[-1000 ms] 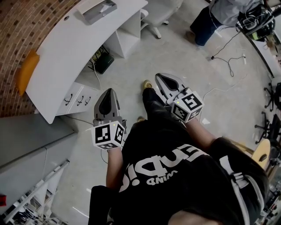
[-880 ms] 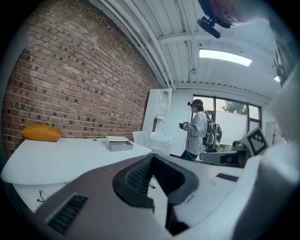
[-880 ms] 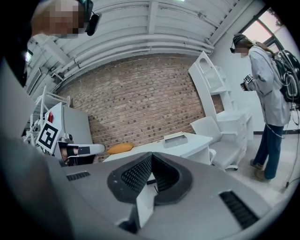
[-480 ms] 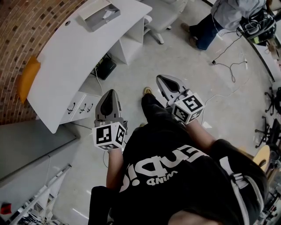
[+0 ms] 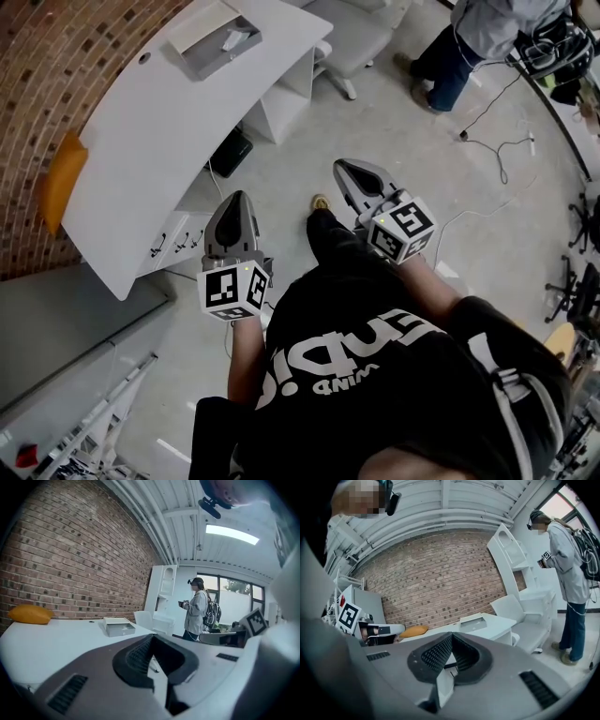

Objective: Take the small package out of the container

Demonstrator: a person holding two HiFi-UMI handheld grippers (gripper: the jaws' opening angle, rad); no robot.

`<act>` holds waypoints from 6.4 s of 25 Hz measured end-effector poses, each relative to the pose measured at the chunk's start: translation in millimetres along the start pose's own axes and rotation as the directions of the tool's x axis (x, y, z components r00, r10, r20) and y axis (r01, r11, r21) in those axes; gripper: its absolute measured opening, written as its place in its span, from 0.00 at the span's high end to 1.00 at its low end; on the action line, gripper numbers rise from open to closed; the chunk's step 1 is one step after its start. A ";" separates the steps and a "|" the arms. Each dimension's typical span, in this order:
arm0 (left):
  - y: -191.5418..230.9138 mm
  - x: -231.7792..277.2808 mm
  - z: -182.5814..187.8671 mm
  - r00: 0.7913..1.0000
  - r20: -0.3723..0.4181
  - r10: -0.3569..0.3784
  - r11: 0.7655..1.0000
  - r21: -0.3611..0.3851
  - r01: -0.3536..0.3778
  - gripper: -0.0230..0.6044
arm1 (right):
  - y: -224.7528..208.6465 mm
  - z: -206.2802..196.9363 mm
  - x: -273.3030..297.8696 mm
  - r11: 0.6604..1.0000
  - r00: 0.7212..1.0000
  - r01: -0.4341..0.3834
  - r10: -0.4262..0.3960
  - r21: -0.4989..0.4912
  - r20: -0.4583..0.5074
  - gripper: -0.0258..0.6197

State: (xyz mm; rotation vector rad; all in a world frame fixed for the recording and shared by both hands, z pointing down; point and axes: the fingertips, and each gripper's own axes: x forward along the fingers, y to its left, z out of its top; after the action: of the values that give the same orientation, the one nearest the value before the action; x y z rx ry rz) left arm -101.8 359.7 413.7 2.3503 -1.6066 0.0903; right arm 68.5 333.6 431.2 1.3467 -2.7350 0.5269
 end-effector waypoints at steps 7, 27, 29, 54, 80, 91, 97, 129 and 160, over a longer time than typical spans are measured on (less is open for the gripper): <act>12.0 38.8 17.9 1.000 0.001 0.016 1.000 -0.005 -0.016 0.95 | -19.7 20.3 33.1 1.000 1.000 -0.028 0.028 0.015 0.000 0.96; 16.9 143.1 58.2 0.995 0.023 0.094 0.996 -0.002 -0.094 0.96 | -103.0 74.8 104.0 0.992 0.992 -0.125 0.124 0.025 0.011 0.96; 17.6 146.3 59.1 0.993 0.026 0.111 0.994 -0.002 -0.111 0.95 | -105.8 78.6 109.1 0.989 0.989 -0.145 0.145 0.032 0.016 0.96; 55.5 233.7 68.7 0.999 0.009 0.048 0.999 0.008 -0.048 0.95 | -157.5 89.1 184.2 0.995 0.995 -0.101 0.101 0.023 0.008 0.96; 157.3 365.9 116.3 1.000 -0.019 0.010 1.000 0.004 -0.010 0.95 | -208.8 135.1 337.7 0.996 0.995 -0.090 0.090 0.008 -0.034 0.96; 178.5 403.9 138.0 0.998 -0.018 -0.055 0.998 0.026 0.056 0.95 | -216.6 161.0 372.3 0.999 0.999 -0.040 0.040 0.008 -0.008 0.96; 186.8 417.3 144.9 0.998 -0.022 -0.061 0.998 0.027 0.061 0.95 | -220.4 167.7 389.7 0.999 0.999 -0.042 0.042 0.018 -0.016 0.96; 205.4 461.3 164.8 0.995 0.018 0.097 0.995 0.019 -0.097 0.70 | -254.2 197.9 450.7 0.979 0.980 -0.197 0.195 -0.052 -0.038 0.96; 224.7 499.3 74.9 0.972 -0.234 0.032 0.999 -0.002 -0.034 0.62 | -260.7 190.1 457.1 0.982 0.982 -0.185 0.184 -0.024 -0.047 0.96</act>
State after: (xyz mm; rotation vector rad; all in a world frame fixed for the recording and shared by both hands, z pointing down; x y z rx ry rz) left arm -129.5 -186.2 494.8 2.2132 -1.5282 0.3561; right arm 7.8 -222.3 412.4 1.0672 -2.8358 0.5187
